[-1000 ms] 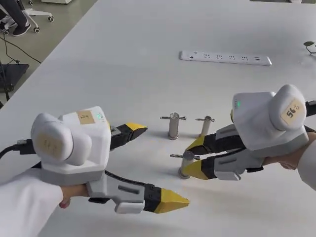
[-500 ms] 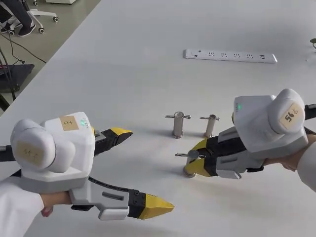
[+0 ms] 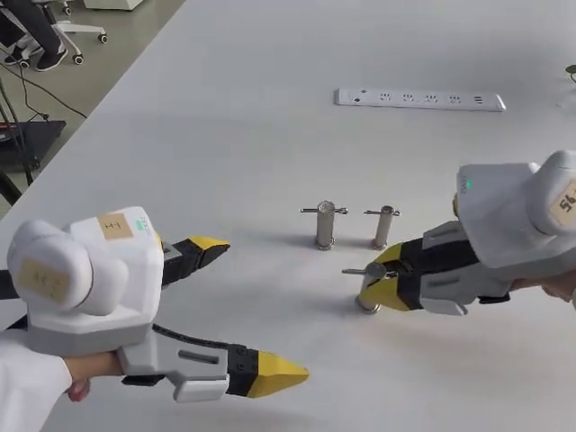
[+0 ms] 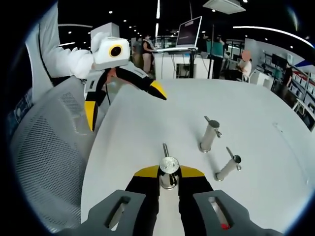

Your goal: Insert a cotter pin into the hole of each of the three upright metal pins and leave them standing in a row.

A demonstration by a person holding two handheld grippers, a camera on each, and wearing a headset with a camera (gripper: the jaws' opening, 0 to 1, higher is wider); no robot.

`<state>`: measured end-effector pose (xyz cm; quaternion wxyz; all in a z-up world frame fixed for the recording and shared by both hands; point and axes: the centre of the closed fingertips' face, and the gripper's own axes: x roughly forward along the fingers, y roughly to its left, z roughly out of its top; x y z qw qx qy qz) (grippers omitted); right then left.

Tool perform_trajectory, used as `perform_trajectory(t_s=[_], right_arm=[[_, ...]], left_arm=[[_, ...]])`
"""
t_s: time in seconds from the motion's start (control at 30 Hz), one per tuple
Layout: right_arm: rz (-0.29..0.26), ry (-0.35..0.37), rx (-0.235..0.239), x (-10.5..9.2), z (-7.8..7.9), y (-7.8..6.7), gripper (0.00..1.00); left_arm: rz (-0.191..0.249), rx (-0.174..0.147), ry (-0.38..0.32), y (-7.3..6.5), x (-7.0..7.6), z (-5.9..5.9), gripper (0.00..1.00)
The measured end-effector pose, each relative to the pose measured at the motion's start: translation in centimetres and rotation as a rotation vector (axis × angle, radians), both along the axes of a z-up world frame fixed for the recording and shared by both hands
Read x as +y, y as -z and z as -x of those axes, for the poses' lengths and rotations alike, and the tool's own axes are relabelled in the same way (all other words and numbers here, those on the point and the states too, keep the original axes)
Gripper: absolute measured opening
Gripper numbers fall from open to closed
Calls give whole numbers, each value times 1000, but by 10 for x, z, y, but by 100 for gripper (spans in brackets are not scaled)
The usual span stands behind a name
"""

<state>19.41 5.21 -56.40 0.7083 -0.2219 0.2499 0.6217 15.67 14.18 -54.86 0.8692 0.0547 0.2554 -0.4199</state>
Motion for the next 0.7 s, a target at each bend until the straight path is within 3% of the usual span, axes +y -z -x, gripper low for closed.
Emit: perform_trajectory(t_s=[0.2, 0.4, 0.7], right_arm=[[6, 86, -17, -39, -26, -6, 8], [17, 153, -37, -67, -46, 0, 8], [12, 161, -9, -73, -56, 8, 8]], left_arm=[[2, 7, 3, 1, -2, -2, 99], [-7, 2, -2, 1, -1, -3, 99], [-17, 15, -14, 2, 4, -3, 99]])
